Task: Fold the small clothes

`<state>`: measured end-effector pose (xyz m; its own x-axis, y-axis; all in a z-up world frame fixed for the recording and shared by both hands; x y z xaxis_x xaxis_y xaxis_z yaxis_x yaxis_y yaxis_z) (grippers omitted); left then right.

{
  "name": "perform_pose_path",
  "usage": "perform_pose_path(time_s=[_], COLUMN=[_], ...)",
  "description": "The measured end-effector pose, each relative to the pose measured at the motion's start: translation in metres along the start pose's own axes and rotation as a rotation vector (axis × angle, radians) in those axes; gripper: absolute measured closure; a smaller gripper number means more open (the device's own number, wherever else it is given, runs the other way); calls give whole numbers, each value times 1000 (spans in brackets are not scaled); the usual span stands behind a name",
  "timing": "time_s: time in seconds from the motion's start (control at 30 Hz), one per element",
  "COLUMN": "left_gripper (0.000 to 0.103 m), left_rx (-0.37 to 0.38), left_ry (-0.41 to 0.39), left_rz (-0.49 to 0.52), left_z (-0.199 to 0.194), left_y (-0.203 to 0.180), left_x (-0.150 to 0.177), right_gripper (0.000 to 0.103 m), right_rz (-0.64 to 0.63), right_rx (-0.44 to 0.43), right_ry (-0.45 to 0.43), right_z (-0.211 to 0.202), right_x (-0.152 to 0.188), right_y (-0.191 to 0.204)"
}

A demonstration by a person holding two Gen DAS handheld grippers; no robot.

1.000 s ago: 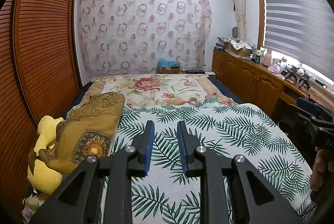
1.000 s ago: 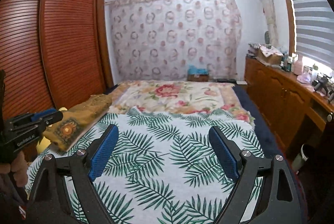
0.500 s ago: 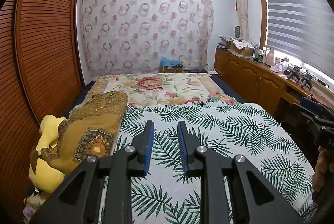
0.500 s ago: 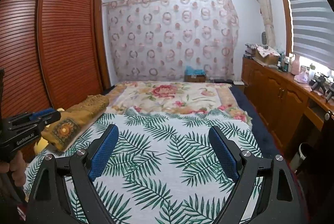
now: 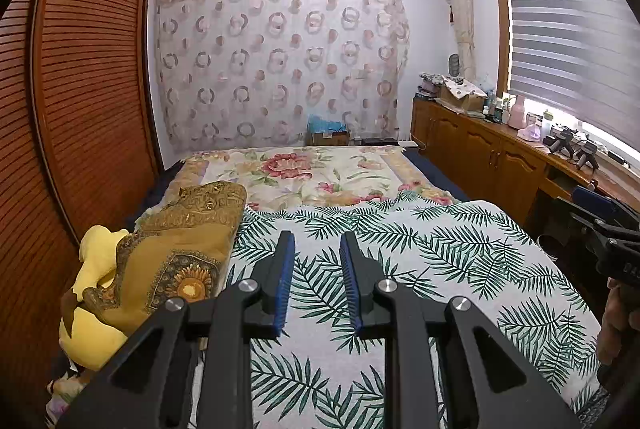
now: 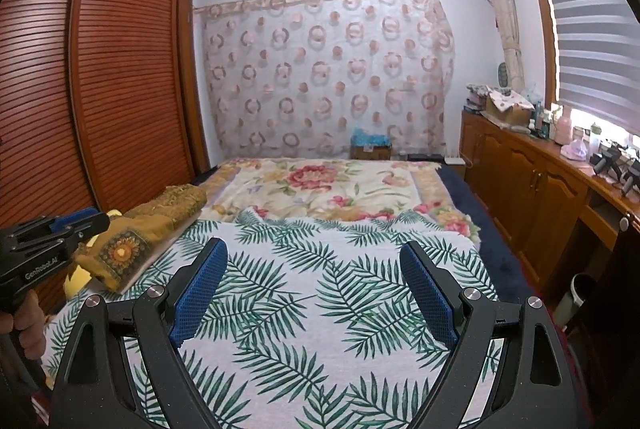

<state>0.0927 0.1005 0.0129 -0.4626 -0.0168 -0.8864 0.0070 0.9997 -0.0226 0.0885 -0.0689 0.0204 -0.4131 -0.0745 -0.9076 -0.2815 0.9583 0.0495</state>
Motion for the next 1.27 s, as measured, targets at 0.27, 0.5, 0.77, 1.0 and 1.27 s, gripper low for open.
perform_pose_path(time_s=[0.27, 0.5, 0.77, 1.0, 1.27], left_gripper=[80, 80, 80, 80, 79], left_rx=[-1, -4, -4, -5, -5], left_ry=[-2, -7, -10, -11, -10], left_rz=[2, 5, 6, 6, 6], left_z=[-1, -2, -3, -3, -3], left_y=[0, 1, 2, 3, 4], left_x=[0, -2, -3, -3, -3], right_gripper=[13, 13, 13, 13, 13], right_rz=[-1, -1, 1, 1, 2], right_rx=[4, 7, 5, 7, 8], right_ry=[-4, -4, -10, -11, -11], right_z=[0, 0, -1, -2, -3], right_x=[-2, -4, -7, -8, -10], right_y=[-2, -3, -5, -5, -6])
Point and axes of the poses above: each gripper's, at about its wrist camera, not at the fingertips, and z roughly the way its jaws point, y to its left, x to its underside, the point moved 1 cm from there along z, roughly the way its jaws point, and after that the axes turned 1 degree about y, right-handed, at the moved point
